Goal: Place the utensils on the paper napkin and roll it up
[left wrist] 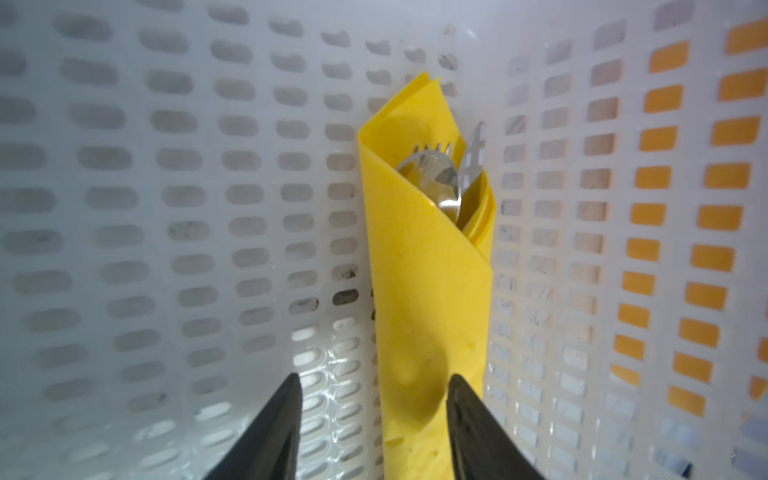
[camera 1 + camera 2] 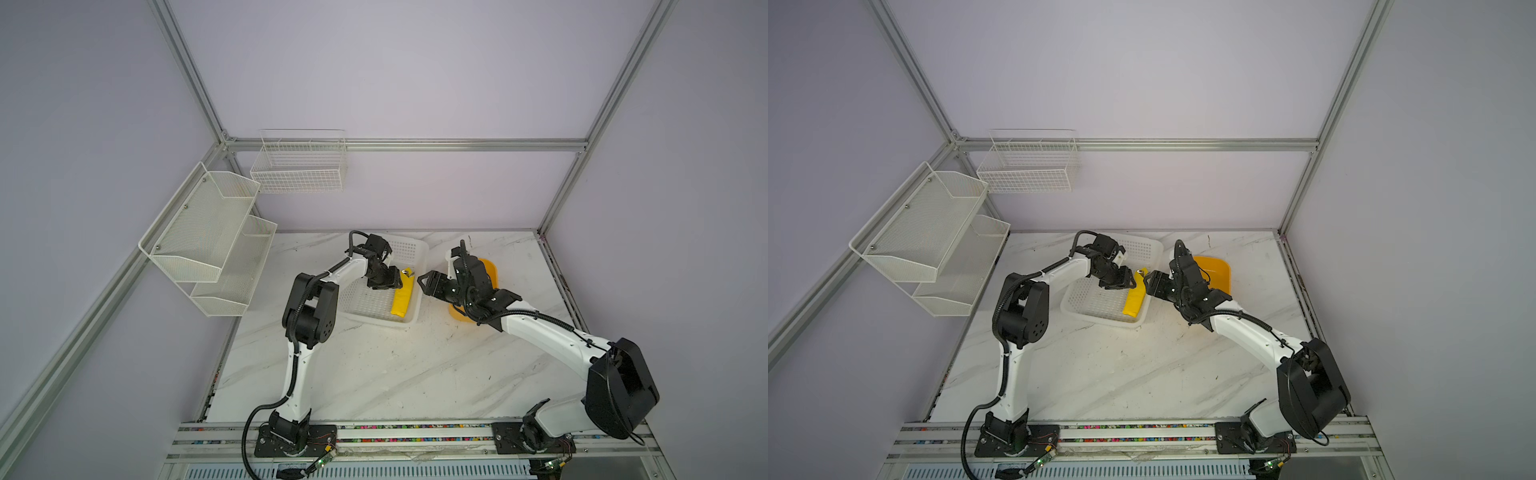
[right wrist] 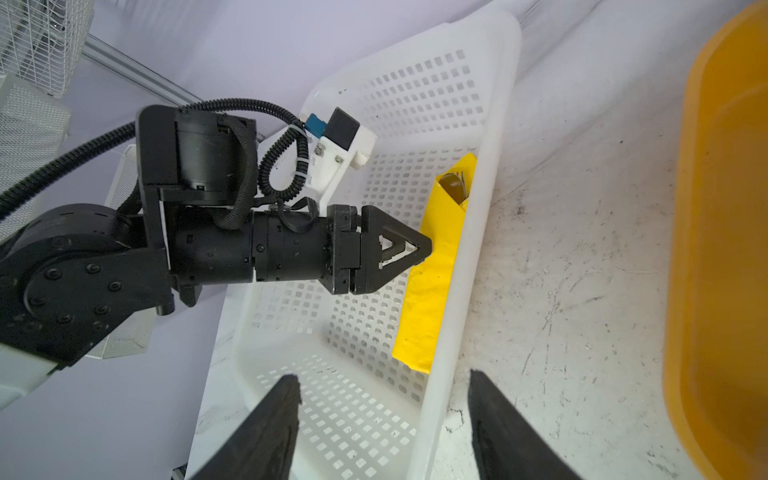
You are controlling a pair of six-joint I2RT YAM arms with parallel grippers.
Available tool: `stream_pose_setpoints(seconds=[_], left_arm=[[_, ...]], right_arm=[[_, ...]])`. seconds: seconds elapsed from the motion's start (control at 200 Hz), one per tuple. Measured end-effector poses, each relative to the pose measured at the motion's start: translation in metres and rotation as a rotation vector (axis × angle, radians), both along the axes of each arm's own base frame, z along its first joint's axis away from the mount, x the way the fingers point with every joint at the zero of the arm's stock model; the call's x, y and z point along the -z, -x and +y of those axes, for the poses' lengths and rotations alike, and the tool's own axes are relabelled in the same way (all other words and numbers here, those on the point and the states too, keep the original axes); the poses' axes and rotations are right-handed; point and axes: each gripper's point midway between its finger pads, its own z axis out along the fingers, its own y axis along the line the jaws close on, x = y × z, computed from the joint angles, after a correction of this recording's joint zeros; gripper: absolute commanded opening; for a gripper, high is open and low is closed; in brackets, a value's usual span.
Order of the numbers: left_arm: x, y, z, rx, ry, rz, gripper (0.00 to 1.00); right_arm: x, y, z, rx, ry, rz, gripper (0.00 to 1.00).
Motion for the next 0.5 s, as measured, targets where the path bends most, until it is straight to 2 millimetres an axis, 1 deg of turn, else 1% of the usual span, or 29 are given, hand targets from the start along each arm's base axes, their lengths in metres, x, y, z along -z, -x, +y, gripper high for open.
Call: stream_pose_setpoints(seconds=[0.13,0.275,0.425,0.5], left_arm=[[0.002,0.002,0.002,-0.004,-0.011,0.009,0.4],[0.003,0.003,0.002,-0.009,-0.01,0.019,0.3],[0.011,0.006,0.003,-0.009,-0.015,0.044,0.26],[0.011,0.007,0.002,-0.008,-0.013,0.046,0.24]], right_arm=[[0.0,0.0,0.0,-0.001,0.0,0.001,0.66],[0.0,0.001,0.001,-0.005,-0.003,0.003,0.66],[0.001,0.001,0.001,-0.008,-0.004,0.006,0.66],[0.001,0.001,0.001,-0.007,-0.003,0.009,0.66]])
